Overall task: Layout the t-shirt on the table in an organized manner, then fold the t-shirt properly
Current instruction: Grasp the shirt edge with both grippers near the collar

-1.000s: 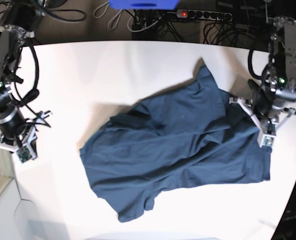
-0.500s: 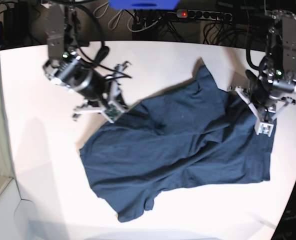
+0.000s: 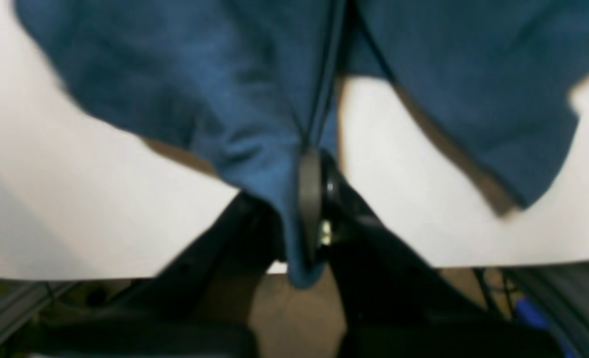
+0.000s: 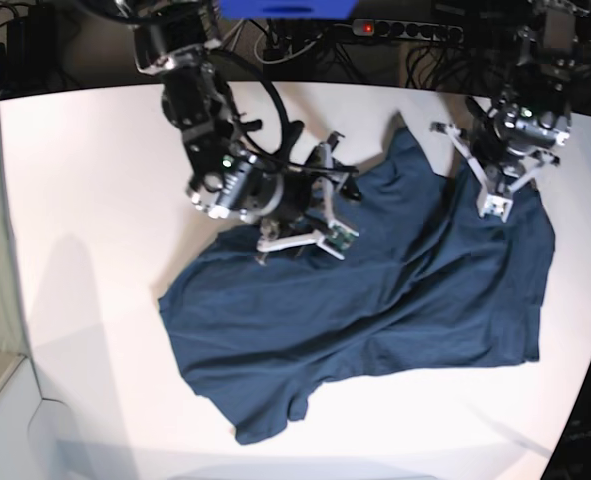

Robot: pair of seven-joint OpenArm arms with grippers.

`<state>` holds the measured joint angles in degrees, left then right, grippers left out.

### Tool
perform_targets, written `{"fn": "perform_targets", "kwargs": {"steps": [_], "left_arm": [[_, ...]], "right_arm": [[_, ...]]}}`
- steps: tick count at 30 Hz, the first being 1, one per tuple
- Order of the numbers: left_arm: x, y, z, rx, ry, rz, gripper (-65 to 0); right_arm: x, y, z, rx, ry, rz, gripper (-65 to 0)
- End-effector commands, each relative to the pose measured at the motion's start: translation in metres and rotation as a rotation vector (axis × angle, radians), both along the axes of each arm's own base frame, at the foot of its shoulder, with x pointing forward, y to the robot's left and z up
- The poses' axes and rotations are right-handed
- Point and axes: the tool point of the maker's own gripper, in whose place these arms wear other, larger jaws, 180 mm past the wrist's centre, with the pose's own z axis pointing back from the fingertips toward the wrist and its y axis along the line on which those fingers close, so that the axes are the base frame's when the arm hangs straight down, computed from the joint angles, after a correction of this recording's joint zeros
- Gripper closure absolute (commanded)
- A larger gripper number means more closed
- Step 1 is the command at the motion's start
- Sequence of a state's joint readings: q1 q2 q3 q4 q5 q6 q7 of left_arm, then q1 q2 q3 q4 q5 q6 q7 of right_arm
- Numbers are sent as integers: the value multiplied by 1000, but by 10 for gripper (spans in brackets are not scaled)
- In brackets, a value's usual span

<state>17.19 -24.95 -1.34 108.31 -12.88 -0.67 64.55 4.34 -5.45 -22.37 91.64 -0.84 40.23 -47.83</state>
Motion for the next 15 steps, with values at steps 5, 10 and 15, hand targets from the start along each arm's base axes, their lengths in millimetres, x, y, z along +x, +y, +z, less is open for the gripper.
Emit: {"fn": "perform_targets", "kwargs": {"steps": [5, 10, 15], "left_arm": [[1, -9, -6, -4, -6, -42, 0], [2, -5, -6, 6, -3, -39, 0], [3, -4, -6, 7, -5, -37, 0]], "right_arm": [[-4, 41, -3, 96, 38, 56, -373], [-18, 60, -19, 148, 85, 94, -365], [-21, 66, -33, 183, 121, 94, -342]]}}
